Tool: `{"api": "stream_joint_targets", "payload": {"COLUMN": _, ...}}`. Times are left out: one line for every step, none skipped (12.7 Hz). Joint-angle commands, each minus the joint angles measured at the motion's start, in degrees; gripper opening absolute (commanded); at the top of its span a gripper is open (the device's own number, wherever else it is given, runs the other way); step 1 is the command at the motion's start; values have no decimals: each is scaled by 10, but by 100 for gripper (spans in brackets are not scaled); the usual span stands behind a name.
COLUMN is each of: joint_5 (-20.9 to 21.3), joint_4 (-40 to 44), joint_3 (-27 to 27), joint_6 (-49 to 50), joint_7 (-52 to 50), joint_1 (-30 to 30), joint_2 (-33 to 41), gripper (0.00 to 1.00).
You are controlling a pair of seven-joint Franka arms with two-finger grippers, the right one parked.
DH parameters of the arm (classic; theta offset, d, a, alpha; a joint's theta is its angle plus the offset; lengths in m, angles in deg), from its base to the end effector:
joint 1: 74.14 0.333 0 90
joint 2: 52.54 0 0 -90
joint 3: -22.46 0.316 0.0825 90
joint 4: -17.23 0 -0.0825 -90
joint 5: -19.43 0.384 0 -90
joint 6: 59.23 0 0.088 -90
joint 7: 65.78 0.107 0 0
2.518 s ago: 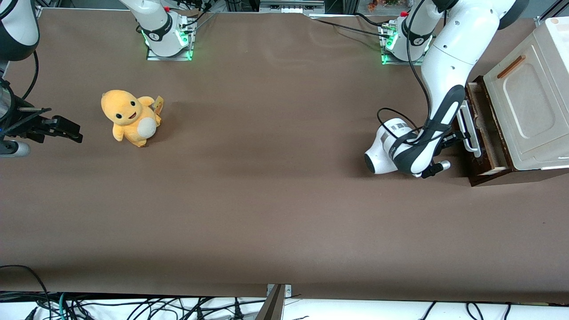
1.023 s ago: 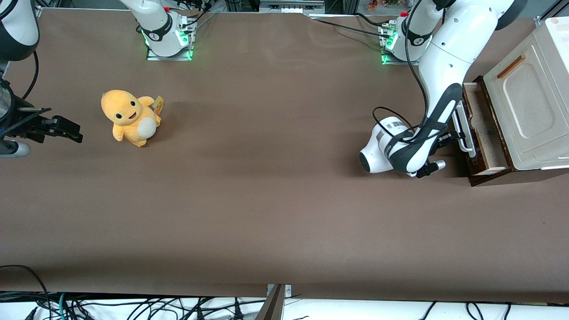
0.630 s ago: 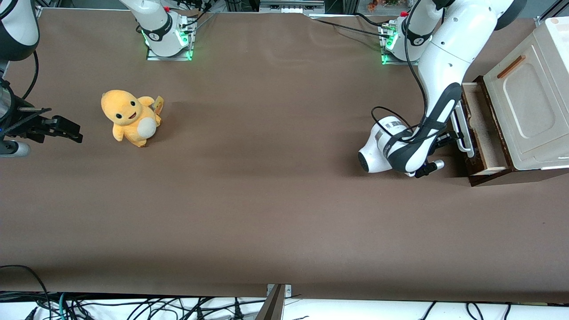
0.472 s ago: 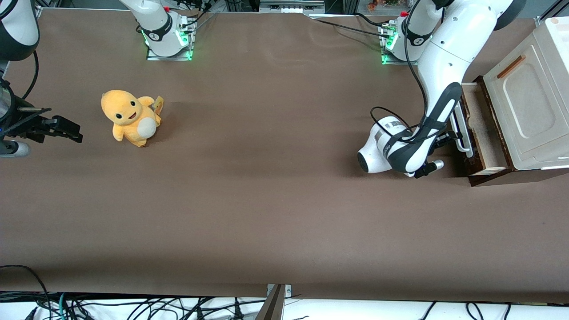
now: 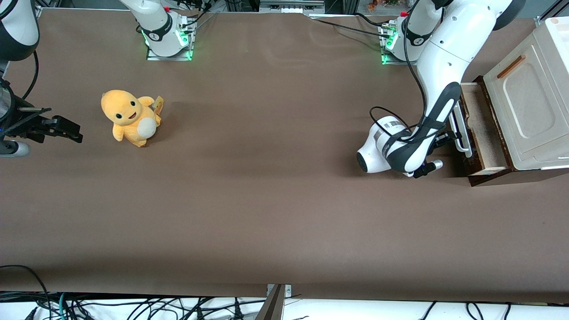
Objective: Open lower drawer with left arm only
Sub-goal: 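Pull the handle with the left gripper, sliding the drawer out of the cabinet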
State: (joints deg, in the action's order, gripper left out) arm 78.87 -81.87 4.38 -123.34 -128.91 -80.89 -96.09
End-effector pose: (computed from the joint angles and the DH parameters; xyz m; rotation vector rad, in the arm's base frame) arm 0.5407 -0.1080 0.1747 -1.6726 -0.2548 0.2786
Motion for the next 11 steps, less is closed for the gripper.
{"api": "stream_joint_targets", "payload": {"joint_5": -51, "joint_4": 12, "joint_3": -10, "joint_6": 40, "joint_7": -11, "joint_1": -14, "joint_2": 4, "gripper": 5}}
{"api": "stream_joint_targets", "payload": {"joint_5": -54, "joint_4": 12, "joint_3": -10, "joint_6": 40, "joint_7": -11, "joint_1": -14, "joint_2": 4, "gripper": 5}}
{"api": "stream_joint_targets", "payload": {"joint_5": -54, "joint_4": 12, "joint_3": -10, "joint_6": 40, "joint_7": -11, "joint_1": -14, "joint_2": 4, "gripper": 5}}
{"api": "stream_joint_targets", "payload": {"joint_5": -55, "joint_4": 12, "joint_3": -10, "joint_6": 40, "joint_7": -11, "joint_1": -14, "joint_2": 4, "gripper": 5}}
{"api": "stream_joint_targets", "payload": {"joint_5": -55, "joint_4": 12, "joint_3": -10, "joint_6": 40, "joint_7": -11, "joint_1": -14, "joint_2": 4, "gripper": 5}}
{"api": "stream_joint_targets", "payload": {"joint_5": -55, "joint_4": 12, "joint_3": -10, "joint_6": 40, "joint_7": -11, "joint_1": -14, "joint_2": 4, "gripper": 5}}
{"api": "stream_joint_targets", "payload": {"joint_5": -55, "joint_4": 12, "joint_3": -10, "joint_6": 41, "joint_7": -11, "joint_1": -14, "joint_2": 4, "gripper": 5}}
{"api": "stream_joint_targets", "payload": {"joint_5": -55, "joint_4": 12, "joint_3": -10, "joint_6": 41, "joint_7": -11, "joint_1": -15, "joint_2": 4, "gripper": 5}}
{"api": "stream_joint_targets", "payload": {"joint_5": -56, "joint_4": 13, "joint_3": -10, "joint_6": 41, "joint_7": -11, "joint_1": -15, "joint_2": 4, "gripper": 5}}
{"api": "stream_joint_targets", "payload": {"joint_5": -63, "joint_4": 15, "joint_3": -10, "joint_6": 41, "joint_7": -11, "joint_1": -15, "joint_2": 4, "gripper": 5}}
{"api": "stream_joint_targets", "payload": {"joint_5": -63, "joint_4": 21, "joint_3": -10, "joint_6": 41, "joint_7": -11, "joint_1": -15, "joint_2": 4, "gripper": 5}}
